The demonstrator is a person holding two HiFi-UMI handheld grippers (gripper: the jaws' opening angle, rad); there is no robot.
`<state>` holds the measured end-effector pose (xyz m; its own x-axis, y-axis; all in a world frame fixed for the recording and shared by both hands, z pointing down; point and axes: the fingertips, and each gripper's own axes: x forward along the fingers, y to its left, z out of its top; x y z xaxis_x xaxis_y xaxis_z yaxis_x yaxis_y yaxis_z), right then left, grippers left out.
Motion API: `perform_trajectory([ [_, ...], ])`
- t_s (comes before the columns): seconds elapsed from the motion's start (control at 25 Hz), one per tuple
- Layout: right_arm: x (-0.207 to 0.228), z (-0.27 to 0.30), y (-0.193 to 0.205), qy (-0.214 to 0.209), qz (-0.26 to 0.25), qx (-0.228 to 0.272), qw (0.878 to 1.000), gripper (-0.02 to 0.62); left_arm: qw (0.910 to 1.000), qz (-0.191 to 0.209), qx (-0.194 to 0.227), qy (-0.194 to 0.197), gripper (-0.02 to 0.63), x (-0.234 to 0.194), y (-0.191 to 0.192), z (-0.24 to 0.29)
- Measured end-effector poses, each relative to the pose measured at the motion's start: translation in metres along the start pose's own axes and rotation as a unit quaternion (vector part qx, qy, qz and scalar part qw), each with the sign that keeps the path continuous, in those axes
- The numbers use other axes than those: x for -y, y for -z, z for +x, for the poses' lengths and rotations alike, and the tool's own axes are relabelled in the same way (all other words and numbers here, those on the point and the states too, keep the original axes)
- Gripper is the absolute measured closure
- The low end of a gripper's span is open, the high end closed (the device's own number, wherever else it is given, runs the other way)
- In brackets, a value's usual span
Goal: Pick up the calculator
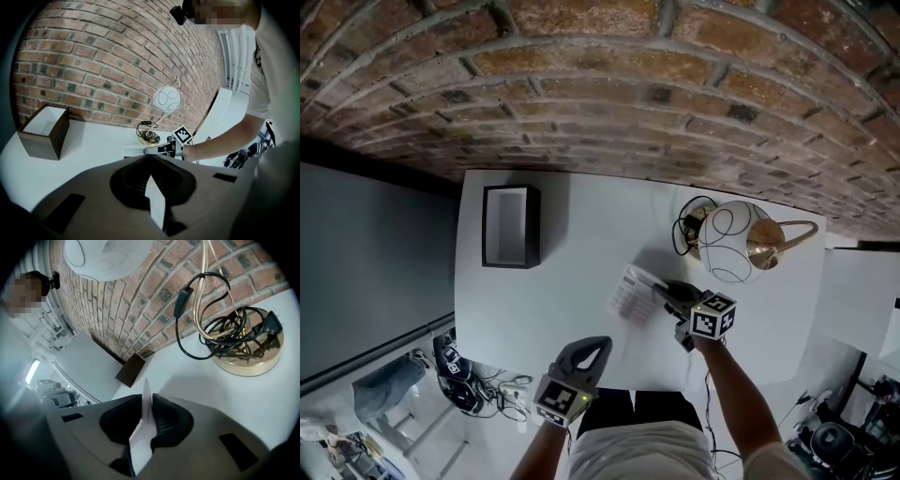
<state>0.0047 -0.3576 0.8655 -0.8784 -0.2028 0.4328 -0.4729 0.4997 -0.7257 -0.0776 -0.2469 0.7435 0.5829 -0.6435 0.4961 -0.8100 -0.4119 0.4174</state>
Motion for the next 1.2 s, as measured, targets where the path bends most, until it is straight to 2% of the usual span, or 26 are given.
perform_trajectory([
  [0.52, -0.045, -0.022, -0.012, -0.033, 0.049, 0.046, 0.997, 0.522, 0.9998, 0.003, 0.019, -0.005, 0.592, -0.007, -0.005, -0.036],
  [0.84, -0.102, -0.067, -0.047, -0.049, 0.052, 0.1, 0.992, 0.522, 0.9986, 0.013, 0.05, 0.003, 0.593, -0.01, -0.028, -0.066],
  [1.04, -0.137, -0.101, -0.056, -0.048, 0.056, 0.129, 0.989, 0.522, 0.9969, 0.026, 0.074, 0.003, 0.593, -0.002, -0.049, -0.09],
  [1.2, -0.158, -0.128, -0.053, -0.061, 0.073, 0.149, 0.984, 0.522, 0.9965, 0.022, 0.08, 0.009, 0.592, 0.009, -0.051, -0.105],
])
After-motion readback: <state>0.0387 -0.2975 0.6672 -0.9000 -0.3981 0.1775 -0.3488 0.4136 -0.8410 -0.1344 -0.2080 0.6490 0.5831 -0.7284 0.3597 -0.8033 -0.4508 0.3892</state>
